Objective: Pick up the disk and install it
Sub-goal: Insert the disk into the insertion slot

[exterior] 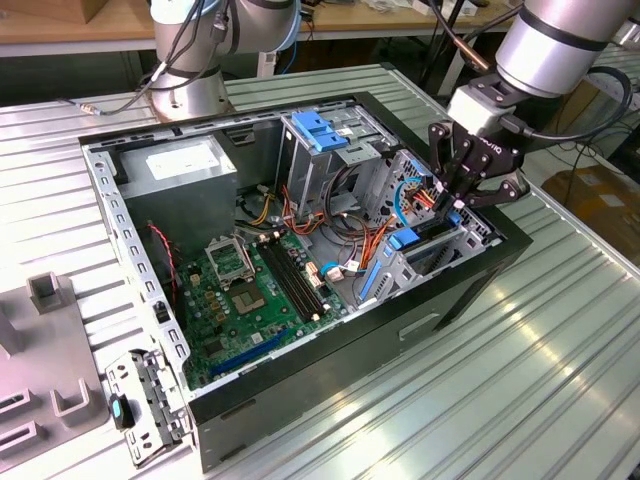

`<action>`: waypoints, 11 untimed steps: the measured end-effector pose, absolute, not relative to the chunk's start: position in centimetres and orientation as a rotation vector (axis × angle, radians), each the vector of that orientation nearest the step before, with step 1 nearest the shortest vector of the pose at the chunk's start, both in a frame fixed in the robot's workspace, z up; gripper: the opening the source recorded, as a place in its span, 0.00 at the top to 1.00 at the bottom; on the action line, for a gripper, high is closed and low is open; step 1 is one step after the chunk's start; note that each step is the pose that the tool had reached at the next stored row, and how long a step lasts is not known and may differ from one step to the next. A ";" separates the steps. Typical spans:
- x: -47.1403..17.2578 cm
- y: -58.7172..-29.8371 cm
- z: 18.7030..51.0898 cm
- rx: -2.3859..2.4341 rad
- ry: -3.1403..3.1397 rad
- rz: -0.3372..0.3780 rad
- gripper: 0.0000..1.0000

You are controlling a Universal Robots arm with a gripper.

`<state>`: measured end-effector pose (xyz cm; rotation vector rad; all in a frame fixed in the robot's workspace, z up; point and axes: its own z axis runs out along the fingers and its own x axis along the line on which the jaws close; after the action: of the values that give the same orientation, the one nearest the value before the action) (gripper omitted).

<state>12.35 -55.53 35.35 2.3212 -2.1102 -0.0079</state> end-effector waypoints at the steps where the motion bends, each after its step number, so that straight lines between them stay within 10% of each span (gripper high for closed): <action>1: 12.3 -55.5 35.3 2.321 -2.111 -0.008 0.83; 11: 12.3 -55.5 35.3 2.320 -2.111 -0.008 0.83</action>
<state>12.35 -55.53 35.35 2.3201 -2.1115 -0.0080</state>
